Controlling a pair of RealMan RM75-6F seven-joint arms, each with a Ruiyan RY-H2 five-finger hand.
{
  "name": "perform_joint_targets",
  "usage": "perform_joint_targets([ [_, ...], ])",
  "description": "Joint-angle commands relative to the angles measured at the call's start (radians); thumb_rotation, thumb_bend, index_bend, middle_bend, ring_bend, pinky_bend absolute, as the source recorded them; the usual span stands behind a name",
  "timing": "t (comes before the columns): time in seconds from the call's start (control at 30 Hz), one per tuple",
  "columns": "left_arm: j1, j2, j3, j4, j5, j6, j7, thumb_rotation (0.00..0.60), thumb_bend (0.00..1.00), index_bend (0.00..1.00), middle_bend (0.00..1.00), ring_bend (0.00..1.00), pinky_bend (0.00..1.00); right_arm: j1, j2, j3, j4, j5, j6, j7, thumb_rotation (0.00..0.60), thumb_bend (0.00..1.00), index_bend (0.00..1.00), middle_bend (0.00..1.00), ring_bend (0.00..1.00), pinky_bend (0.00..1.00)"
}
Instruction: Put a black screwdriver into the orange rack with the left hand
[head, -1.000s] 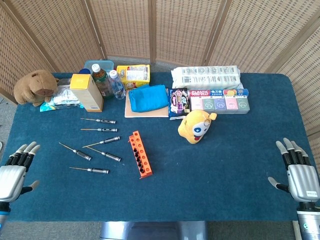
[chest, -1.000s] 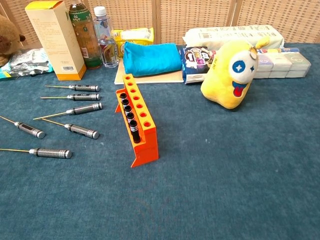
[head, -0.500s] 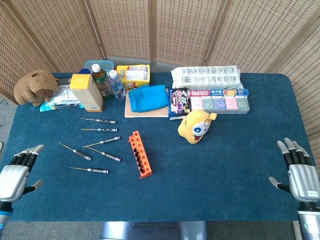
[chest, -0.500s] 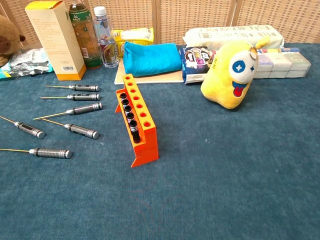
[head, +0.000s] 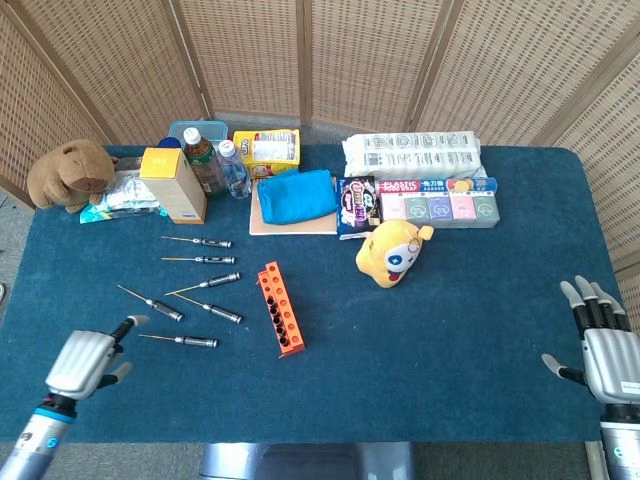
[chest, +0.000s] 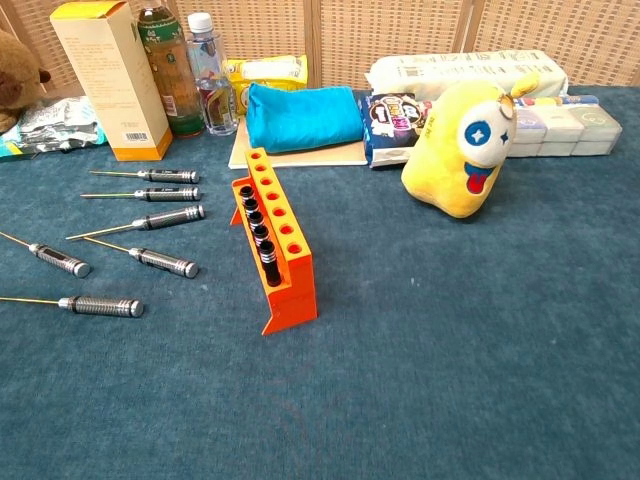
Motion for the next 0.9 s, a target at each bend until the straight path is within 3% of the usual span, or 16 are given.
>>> perform_joint_targets([
  [0.03,-0.024,-0.049,-0.002,-0.028,-0.052,-0.059,0.074,0.6,0.28,0.27,1.0,1.0,1.0,0.0,0.002,-0.001,-0.001,-0.001,-0.001,0.002,0.6,0.0,0.0,0.02,0.03,0.08],
  [0.43,-0.081,-0.201,-0.054,-0.108,-0.237,-0.147,0.362,0.6,0.37,0.3,1.0,1.0,1.0,0.002,0.016,-0.003,-0.01,0.002,-0.015,0.028,0.6,0.0,0.0,0.02,0.03,0.08],
  [0.9,-0.141,-0.284,-0.083,-0.132,-0.399,-0.169,0.53,0.6,0.4,0.32,1.0,1.0,1.0,0.003,0.027,-0.005,-0.017,0.006,-0.025,0.042,0.6,0.0,0.0,0.02,0.03,0.08],
])
